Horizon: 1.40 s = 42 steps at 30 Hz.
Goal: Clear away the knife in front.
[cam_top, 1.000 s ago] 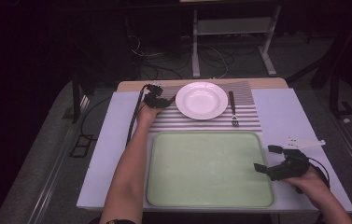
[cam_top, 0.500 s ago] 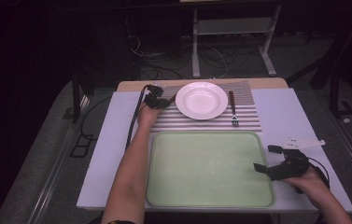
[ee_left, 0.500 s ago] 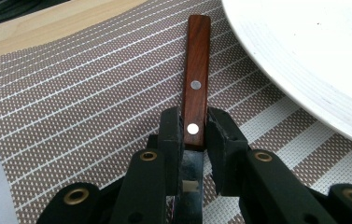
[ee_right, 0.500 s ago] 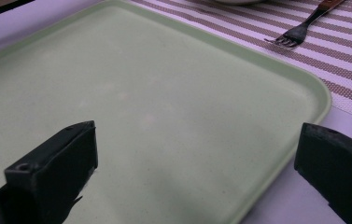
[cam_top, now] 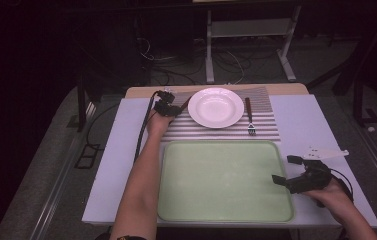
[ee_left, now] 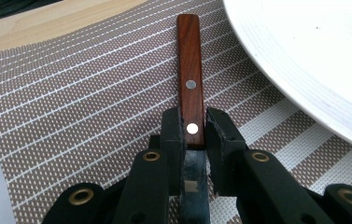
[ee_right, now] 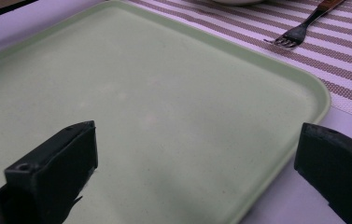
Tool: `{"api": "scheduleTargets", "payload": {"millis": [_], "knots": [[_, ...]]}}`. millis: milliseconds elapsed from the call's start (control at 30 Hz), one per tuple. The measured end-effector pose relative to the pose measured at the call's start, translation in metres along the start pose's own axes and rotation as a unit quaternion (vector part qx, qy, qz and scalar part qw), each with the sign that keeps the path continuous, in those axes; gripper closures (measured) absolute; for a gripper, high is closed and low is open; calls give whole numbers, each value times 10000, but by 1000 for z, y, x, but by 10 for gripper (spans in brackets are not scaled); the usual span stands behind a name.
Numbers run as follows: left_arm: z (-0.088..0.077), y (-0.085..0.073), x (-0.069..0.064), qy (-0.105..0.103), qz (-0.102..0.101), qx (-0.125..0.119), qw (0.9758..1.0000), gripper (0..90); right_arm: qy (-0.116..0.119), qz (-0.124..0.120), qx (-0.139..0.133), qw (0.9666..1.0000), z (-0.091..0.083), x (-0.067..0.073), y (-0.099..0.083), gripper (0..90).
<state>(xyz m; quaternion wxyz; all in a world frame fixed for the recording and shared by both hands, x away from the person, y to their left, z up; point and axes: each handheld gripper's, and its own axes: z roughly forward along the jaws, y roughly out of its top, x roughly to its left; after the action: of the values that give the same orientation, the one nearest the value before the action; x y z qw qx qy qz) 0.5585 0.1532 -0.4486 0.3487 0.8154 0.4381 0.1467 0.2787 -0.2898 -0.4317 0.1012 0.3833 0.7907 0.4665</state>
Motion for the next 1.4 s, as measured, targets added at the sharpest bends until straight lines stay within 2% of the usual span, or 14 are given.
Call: {"api": "scheduleTargets", "payload": {"millis": [133, 233, 367, 533, 600, 867, 1167, 1267, 1400], "knots": [[-1, 0, 2, -44, -53, 4, 10000, 772, -4, 11, 1, 10000, 0, 0, 0, 0], [-3, 0, 3, 1, -19, 72, 10000, 772, -6, 24, 5, 10000, -1, -1, 0, 0], [-9, -1, 8, 25, -104, 101, 9999, 772, -16, 20, 12, 10000, 0, -1, 0, 0], [-24, 1, 11, 28, -187, 63, 9998, 772, -25, 28, 14, 10000, 0, -1, 0, 0], [-30, 1, 12, 59, -153, 120, 9998, 772, -28, 21, 20, 10000, 0, -1, 0, 0], [-52, -5, 15, 27, -223, 119, 9997, 772, -39, 9, 19, 10000, 0, 0, 0, 0], [-72, -17, 9, -125, -297, 75, 9995, 772, -37, 14, 25, 10000, 0, 0, 0, 0], [-76, -21, 5, -176, -351, 103, 9992, 772, -36, 6, 27, 10000, 0, 0, 0, 0], [-82, -24, -2, -233, -324, 104, 9991, 772, -26, -16, 36, 10000, 0, 0, 0, 0]]}}
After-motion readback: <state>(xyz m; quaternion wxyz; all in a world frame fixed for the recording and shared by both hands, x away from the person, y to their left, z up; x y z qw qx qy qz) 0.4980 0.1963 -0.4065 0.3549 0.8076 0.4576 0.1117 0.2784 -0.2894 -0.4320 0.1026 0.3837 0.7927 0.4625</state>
